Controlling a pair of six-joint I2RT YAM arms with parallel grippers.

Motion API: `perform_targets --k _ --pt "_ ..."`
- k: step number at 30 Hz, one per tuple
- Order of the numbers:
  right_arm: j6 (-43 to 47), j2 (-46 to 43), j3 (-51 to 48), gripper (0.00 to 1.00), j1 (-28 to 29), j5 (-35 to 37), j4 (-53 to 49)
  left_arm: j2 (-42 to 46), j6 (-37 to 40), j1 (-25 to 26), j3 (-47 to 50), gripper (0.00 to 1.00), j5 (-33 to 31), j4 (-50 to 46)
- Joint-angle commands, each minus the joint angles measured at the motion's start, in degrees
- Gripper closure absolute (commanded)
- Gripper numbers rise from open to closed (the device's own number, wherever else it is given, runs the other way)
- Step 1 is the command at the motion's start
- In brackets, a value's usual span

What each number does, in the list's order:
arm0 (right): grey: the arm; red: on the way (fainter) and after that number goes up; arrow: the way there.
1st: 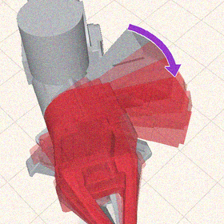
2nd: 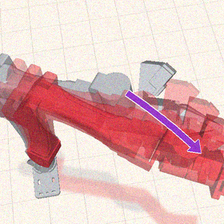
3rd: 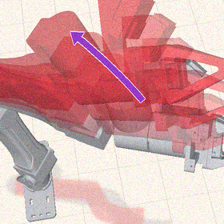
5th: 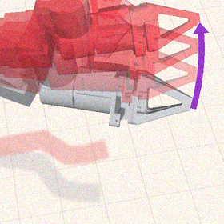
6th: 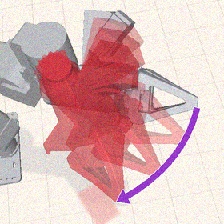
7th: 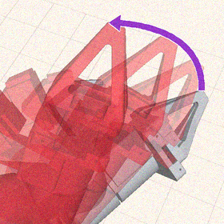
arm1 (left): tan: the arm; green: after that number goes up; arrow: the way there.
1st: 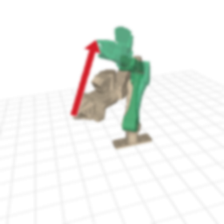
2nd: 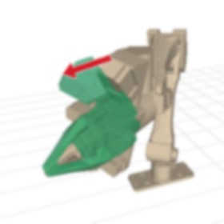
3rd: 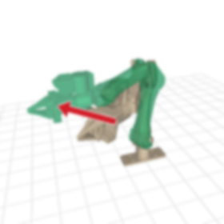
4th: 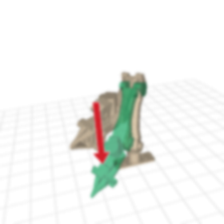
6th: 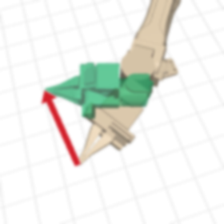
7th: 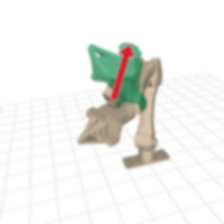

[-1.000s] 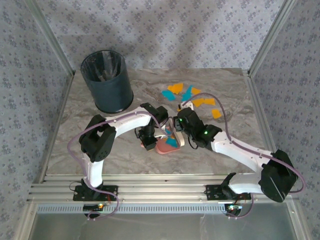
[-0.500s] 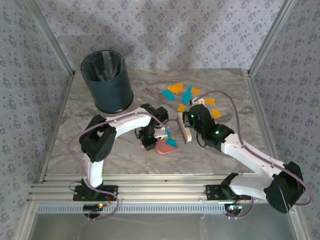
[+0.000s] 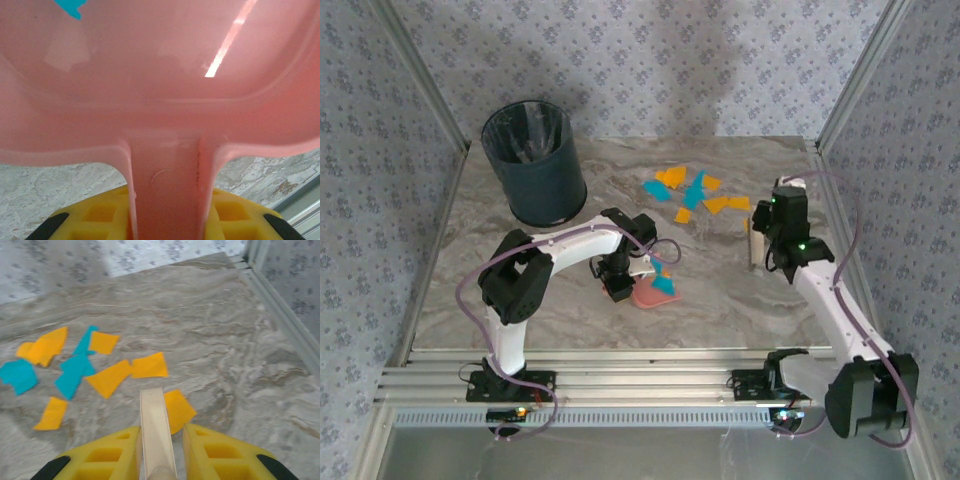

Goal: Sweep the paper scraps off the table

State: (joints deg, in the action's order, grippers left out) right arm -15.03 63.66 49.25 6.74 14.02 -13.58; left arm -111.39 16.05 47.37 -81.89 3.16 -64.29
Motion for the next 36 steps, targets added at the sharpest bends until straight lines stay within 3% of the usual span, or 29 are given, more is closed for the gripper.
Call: perform_targets --k 1,9,17,25,36 --pt "3.31 2.64 3.42 1.0 -3.93 -1.19 1.38 0.21 0.38 0.17 0.59 1.0 -0.34 -1.01" --pt "7.68 11.01 7.71 1.0 -9.16 2.49 4.48 0.48 0.29 0.09 0.41 1.0 -0.43 -1.45" --pt "14.13 21.59 12.37 1.0 -10.04 -0.31 7.57 0.48 0.04 0.05 0.41 1.0 0.09 -1.49" --pt "21.08 25.39 12.18 1.0 -5.26 -6.29 6.47 0.48 0.03 -0.01 0.5 1.0 0.18 -1.63" --pt "22.84 21.8 7.41 1.0 1.59 -11.46 2.81 0.52 0.12 -0.16 0.46 1.0 0.18 -1.48"
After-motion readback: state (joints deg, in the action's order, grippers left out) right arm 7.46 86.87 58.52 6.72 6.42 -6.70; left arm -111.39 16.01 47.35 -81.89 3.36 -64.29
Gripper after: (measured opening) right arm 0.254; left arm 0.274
